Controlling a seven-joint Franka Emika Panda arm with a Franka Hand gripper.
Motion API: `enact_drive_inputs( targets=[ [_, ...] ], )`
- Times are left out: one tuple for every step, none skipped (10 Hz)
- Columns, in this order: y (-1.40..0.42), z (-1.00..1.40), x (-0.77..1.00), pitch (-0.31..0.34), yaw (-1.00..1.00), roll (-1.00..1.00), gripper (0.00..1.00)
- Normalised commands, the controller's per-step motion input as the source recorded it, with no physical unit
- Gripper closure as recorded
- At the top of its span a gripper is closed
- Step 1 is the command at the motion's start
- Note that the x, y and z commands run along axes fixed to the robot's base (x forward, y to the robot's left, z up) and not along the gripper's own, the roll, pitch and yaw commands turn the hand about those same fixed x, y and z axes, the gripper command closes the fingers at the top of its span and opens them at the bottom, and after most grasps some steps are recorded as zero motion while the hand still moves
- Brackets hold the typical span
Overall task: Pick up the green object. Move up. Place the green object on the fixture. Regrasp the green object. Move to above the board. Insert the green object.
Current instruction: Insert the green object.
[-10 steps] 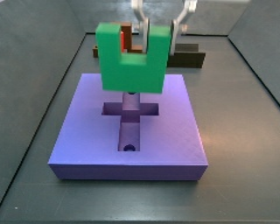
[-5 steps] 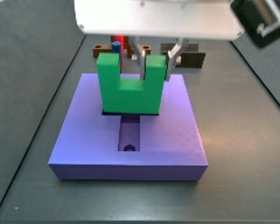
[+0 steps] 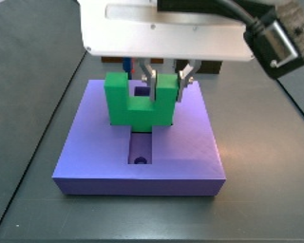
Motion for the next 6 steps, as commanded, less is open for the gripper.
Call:
enact_drive_inputs(
  targets=[
    [0.00, -0.35, 0.03, -0.044, 0.05, 0.00, 1.00],
    [0.00, -0.49, 0.00, -0.083, 0.01, -0.02, 1.00],
    [0.03, -0.60, 0.00, -0.103, 0.00, -0.03, 1.00],
    [0.05, -0.49, 0.01, -0.100, 0.00, -0.02, 1.00],
    [0.00, -0.03, 0.00, 0.021, 0.00, 0.07, 1.00],
    [0.00, 0.00, 0.00, 0.000, 0.00, 0.00, 1.00]
  ],
)
